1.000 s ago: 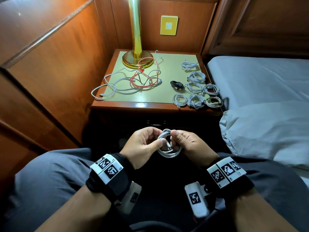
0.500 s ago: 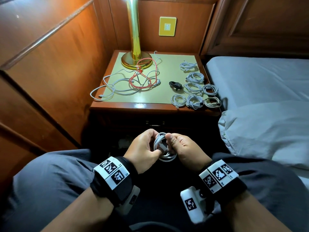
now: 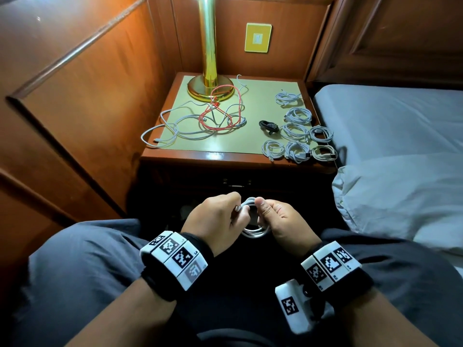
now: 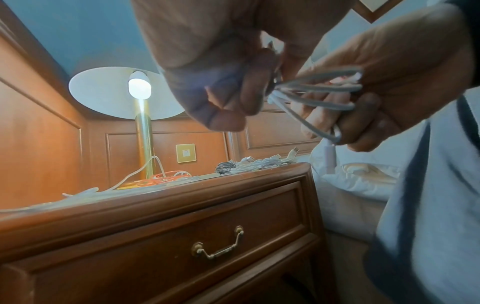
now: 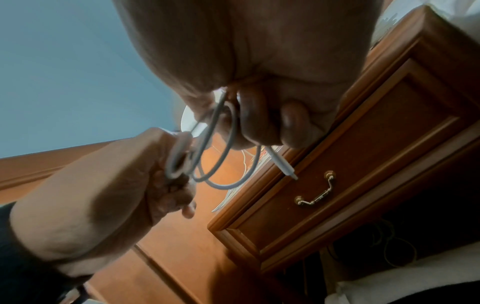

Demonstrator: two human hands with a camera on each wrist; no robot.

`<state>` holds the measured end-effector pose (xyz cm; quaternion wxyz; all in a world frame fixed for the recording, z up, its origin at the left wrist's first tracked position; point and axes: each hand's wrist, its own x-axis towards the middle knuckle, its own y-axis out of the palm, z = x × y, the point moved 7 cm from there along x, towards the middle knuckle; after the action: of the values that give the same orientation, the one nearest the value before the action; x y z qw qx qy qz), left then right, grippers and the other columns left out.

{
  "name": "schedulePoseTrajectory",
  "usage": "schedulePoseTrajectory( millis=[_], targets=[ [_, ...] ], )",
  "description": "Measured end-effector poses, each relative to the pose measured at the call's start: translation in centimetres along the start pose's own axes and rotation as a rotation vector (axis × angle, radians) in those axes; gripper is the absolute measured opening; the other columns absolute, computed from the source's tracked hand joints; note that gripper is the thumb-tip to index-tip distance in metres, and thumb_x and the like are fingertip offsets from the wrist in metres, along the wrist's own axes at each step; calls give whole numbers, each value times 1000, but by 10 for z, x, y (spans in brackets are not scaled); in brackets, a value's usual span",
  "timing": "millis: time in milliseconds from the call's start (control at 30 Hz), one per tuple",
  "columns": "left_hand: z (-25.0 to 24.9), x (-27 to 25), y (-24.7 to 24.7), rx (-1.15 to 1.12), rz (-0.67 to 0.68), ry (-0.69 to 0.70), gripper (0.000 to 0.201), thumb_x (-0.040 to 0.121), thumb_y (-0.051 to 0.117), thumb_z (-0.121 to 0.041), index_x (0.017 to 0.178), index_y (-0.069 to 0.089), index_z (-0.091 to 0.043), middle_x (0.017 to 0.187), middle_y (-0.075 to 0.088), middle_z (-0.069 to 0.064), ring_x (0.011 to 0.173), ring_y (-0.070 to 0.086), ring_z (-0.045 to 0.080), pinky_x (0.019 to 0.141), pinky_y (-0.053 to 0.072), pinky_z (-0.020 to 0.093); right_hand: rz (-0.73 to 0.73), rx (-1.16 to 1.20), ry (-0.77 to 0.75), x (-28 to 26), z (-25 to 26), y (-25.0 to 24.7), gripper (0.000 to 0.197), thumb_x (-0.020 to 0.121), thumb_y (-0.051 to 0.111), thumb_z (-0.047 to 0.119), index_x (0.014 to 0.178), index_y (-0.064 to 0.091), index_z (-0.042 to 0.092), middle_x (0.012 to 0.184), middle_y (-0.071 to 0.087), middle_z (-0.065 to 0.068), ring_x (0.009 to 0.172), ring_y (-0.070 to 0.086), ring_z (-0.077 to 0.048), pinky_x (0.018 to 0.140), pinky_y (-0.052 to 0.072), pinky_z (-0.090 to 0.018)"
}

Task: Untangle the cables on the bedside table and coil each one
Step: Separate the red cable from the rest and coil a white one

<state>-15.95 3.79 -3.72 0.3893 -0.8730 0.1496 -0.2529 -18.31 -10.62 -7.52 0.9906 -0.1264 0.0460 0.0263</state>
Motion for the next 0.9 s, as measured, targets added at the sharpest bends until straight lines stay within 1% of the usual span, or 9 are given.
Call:
schedulePoseTrajectory(
  millis=[100,200,267,333,533,600,700,800,900],
  targets=[
    [4,2,4,-252,106,-102,34,95,56,-33,65,43,-25,53,41,-11,50,41,7,50,30,21,-76,-166,-73,-1,7,-13,45,99,45,53,65,62,30,55,55,12,54,50,1,57,37,-18],
    [7,3,2,-516,117,-192,37,90,54,-40,61,45,-20,51,38,-13,48,34,6,47,28,28,-144,-370,-200,2,12,-23,53,94,42,63,71,60,18,60,53,4,59,52,-6,58,38,-21],
    [9,3,0,-587,104,-221,39,87,53,-48,63,47,-18,53,39,-10,51,37,12,48,31,39,-141,-376,-262,5,13,-23,54,92,40,63,69,57,17,64,52,6,63,53,-6,60,37,-17],
    [12,3,-2,-618,91,-237,38,86,53,-50,63,48,-20,54,39,-5,52,37,15,50,33,43,-103,-383,-270,6,12,-19,51,92,40,62,68,57,21,67,54,6,65,54,-4,62,37,-15],
    [18,4,-10,-735,56,-299,41,86,58,-46,62,47,-15,55,37,-5,53,35,17,55,33,40,55,-313,-217,6,13,-14,32,94,49,45,69,56,25,63,56,20,61,53,0,62,39,-16],
    [16,5,-12,-821,48,-318,37,88,61,-37,60,46,-19,55,37,-5,51,33,15,53,30,37,66,-307,-233,6,20,-21,29,93,51,44,71,57,25,66,56,20,62,52,0,62,39,-16],
    [13,8,-14,-971,26,-367,35,93,58,-18,62,44,-15,55,35,-5,47,30,10,50,23,30,95,-273,-231,5,25,-28,26,92,54,44,78,62,23,68,58,19,63,51,1,62,39,-15],
    [11,8,-14,-1031,21,-396,34,91,57,-18,60,43,-17,56,31,0,48,28,13,52,17,37,110,-237,-212,4,24,-32,23,96,56,39,82,63,22,68,58,19,64,51,2,63,40,-16],
    [5,8,-11,-1074,42,-386,31,87,56,-18,59,42,-16,55,31,1,48,29,14,50,26,30,50,-283,-237,5,26,-40,22,95,54,39,81,62,24,72,59,18,67,54,1,65,41,-17]
  ],
)
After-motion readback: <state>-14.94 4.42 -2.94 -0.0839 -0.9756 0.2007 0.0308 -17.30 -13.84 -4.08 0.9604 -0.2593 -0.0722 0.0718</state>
